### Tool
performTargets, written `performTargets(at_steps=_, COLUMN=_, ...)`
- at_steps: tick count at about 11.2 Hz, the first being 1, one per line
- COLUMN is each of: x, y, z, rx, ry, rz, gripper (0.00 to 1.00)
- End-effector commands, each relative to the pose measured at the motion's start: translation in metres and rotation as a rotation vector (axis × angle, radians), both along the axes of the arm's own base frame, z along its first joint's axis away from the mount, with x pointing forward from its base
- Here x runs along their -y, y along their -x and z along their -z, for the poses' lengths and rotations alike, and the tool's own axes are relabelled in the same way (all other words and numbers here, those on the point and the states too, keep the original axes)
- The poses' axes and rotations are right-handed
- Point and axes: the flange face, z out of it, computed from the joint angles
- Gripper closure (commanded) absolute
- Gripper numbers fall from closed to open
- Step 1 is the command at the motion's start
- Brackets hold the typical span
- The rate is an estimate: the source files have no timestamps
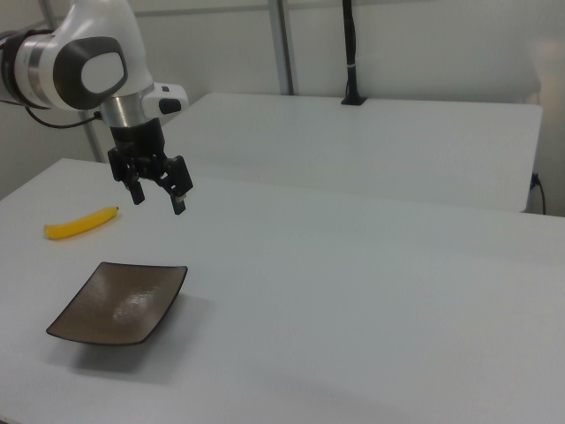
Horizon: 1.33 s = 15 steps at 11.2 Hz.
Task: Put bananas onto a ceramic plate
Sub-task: 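Move the open gripper over to the yellow banana and lower it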
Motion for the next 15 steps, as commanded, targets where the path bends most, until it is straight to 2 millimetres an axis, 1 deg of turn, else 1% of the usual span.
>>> performTargets(at_steps=1, x=-0.003, y=0.001, z=-0.002, rx=0.017, ry=-0.017, rz=-0.006, gripper=0.0)
performTargets(at_steps=8, x=-0.004, y=0.0, z=0.002, rx=0.009, ry=-0.017, rz=-0.008, gripper=0.0)
performTargets(at_steps=11, x=-0.006, y=-0.003, z=0.008, rx=0.002, ry=-0.018, rz=-0.01, gripper=0.0)
performTargets(at_steps=13, x=-0.007, y=-0.006, z=0.009, rx=0.015, ry=-0.019, rz=-0.001, gripper=0.0)
performTargets(at_steps=14, x=-0.008, y=-0.006, z=0.008, rx=0.018, ry=-0.02, rz=0.007, gripper=0.0)
performTargets(at_steps=15, x=-0.013, y=-0.006, z=0.01, rx=0.015, ry=-0.019, rz=0.007, gripper=0.0)
